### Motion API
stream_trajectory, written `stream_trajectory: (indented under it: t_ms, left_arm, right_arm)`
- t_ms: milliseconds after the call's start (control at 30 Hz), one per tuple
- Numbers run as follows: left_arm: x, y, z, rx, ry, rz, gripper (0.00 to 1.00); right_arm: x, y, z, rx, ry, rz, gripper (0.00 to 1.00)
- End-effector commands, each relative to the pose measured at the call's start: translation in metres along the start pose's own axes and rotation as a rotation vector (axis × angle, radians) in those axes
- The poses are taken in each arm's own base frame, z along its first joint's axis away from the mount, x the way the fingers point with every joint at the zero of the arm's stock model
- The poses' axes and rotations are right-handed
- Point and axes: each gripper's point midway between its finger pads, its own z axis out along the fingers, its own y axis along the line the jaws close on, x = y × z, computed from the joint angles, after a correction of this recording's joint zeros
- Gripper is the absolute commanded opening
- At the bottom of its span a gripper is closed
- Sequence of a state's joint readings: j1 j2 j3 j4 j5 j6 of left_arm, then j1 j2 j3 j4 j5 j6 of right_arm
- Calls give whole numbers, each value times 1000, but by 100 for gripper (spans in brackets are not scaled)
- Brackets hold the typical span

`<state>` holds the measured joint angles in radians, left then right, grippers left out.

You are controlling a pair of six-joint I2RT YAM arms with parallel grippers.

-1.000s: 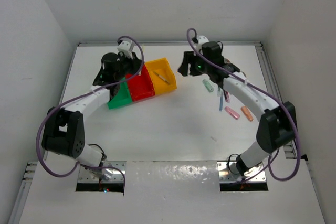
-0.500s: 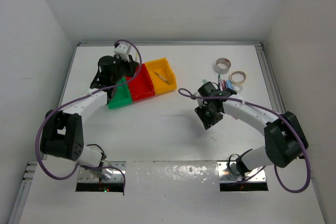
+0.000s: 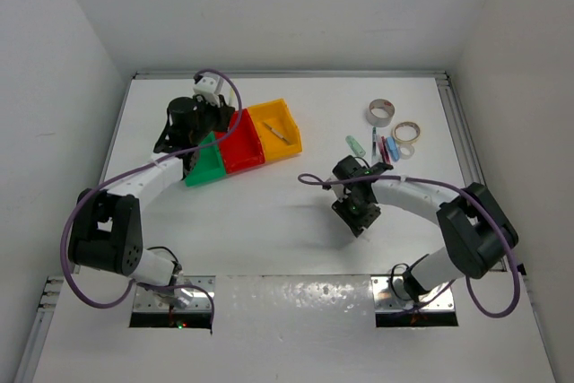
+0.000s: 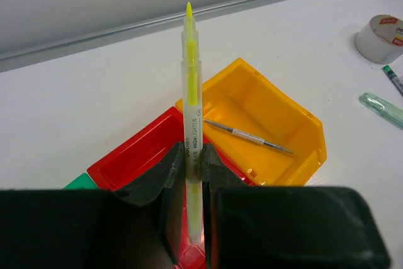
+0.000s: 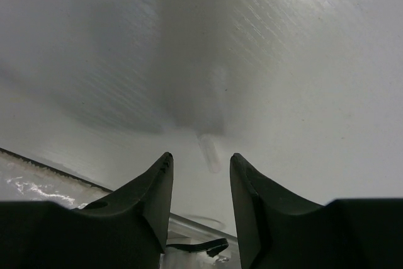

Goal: Sort the stationery into containers
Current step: Close the pen cap on the pen.

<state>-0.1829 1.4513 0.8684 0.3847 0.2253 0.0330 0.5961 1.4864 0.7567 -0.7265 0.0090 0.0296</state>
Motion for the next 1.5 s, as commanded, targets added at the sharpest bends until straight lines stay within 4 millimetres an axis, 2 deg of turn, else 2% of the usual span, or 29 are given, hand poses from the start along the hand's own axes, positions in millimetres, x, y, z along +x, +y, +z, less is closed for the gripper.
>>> stream_trajectory:
  t_ms: [0, 433, 600, 733, 833, 867, 967, 1000, 1100, 1200, 1233, 1300, 1333, 1400, 1433, 1467]
  left_arm:
    - [-30, 4, -7, -13, -94, 36, 0]
    - [-33, 6, -7, -28, -102, 38, 0]
    - [-35, 8, -7, -36, -108, 42, 0]
    - [-38, 7, -7, -34, -112, 46, 0]
    - [-38, 8, -7, -38, -109, 50, 0]
    - [-38, 8, -7, -39, -108, 51, 0]
    - [-39, 8, -7, -41, -106, 54, 0]
    - [-38, 8, -6, -40, -103, 53, 0]
    - [-39, 5, -6, -31, -101, 56, 0]
    - [-38, 1, -5, -12, -95, 57, 0]
    - [-38, -1, -4, -5, -95, 58, 0]
    - [-37, -8, -3, 24, -89, 59, 0]
    - [-36, -10, -3, 33, -87, 61, 0]
    - [-37, -23, -2, 95, -87, 75, 0]
    - [-37, -28, -3, 118, -85, 81, 0]
    - [-40, -33, -3, 144, -91, 90, 0]
  right_arm:
    - [-7, -3, 4, 23, 4, -27, 41]
    - [7, -3, 8, 32, 108, -52, 38]
    - [14, -6, 14, 48, 162, -54, 36]
    - [12, -8, 21, 57, 147, -53, 35]
    - [8, -7, 26, 55, 112, -50, 29]
    - [6, -8, 27, 57, 97, -50, 22]
    - [4, -8, 28, 59, 77, -50, 10]
    - [2, -8, 26, 63, 66, -50, 1]
    - [-5, -11, 20, 76, 30, -46, 0]
    - [-34, -17, 0, 77, -86, 17, 0]
    - [-57, -17, -12, 56, -168, 44, 0]
    - [-91, -25, -36, 36, -314, 135, 0]
    - [-129, -23, -61, -8, -476, 153, 0]
    - [-168, -31, -94, -48, -648, 227, 0]
    - [-195, -36, -115, -66, -766, 244, 0]
    - [-209, -46, -129, -81, -827, 318, 0]
